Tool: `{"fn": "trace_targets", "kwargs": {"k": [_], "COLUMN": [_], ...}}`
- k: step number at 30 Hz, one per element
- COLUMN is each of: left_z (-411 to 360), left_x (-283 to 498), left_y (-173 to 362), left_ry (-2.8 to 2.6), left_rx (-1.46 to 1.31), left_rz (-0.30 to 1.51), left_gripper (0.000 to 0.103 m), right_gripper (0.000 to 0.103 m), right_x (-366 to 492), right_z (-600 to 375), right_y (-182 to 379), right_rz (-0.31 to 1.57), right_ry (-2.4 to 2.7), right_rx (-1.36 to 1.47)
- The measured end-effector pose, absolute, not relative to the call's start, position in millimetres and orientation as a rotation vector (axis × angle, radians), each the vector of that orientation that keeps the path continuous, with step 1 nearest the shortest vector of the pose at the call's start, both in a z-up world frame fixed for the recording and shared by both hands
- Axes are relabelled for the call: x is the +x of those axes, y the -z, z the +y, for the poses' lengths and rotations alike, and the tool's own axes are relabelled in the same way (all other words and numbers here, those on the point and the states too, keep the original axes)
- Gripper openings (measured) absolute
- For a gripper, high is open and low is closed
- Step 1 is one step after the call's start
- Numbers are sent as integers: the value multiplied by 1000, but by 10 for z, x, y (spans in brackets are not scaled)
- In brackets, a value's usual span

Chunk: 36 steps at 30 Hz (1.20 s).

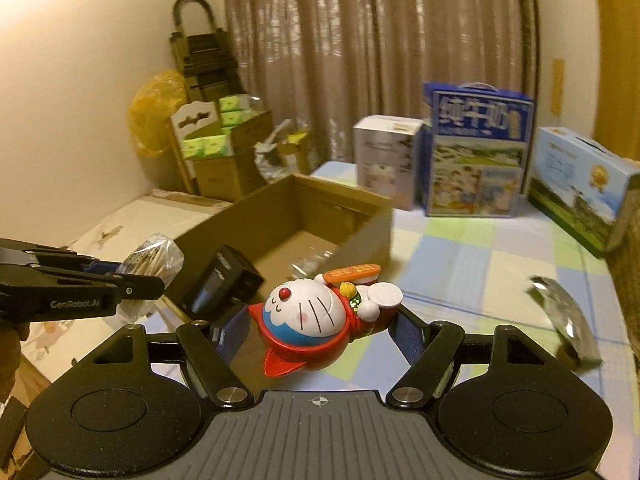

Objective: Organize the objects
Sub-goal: 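Carry the swab bag with the left tool while the right tool carries Doraemon to the box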

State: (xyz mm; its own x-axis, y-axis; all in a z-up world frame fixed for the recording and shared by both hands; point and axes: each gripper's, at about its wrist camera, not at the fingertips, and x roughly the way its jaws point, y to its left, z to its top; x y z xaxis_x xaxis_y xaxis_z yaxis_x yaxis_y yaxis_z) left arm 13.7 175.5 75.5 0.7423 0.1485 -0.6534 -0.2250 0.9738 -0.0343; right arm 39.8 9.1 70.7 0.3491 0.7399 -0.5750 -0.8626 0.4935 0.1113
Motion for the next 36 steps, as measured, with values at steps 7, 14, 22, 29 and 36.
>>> {"fn": "trace_targets", "kwargs": {"k": [7,14,22,29,36], "left_z": [2197,2352,2447,2568,2683], "left_x": [158,380,728,674,533], "left_y": [-733,-634,-486,-454,-408], "left_ry": [-261,-243,-216,-255,-294], "left_rx": [-123,-137,-164,-170,-182], "left_rz": [720,735,745,734,742], "left_gripper": [22,22,45,45,46], "right_gripper": [72,72,72,72,72], "right_x": [494,648,822,813,752], "right_z": [418,610,725,825,1013], "right_y": [-667,-611,-527,-492,-452], "right_rz": [624,635,655,664,679], "right_ry": [-1078,-1082,-1075,-1097,-1146], "right_rx": [-240,-240,-228,-232,-237]}}
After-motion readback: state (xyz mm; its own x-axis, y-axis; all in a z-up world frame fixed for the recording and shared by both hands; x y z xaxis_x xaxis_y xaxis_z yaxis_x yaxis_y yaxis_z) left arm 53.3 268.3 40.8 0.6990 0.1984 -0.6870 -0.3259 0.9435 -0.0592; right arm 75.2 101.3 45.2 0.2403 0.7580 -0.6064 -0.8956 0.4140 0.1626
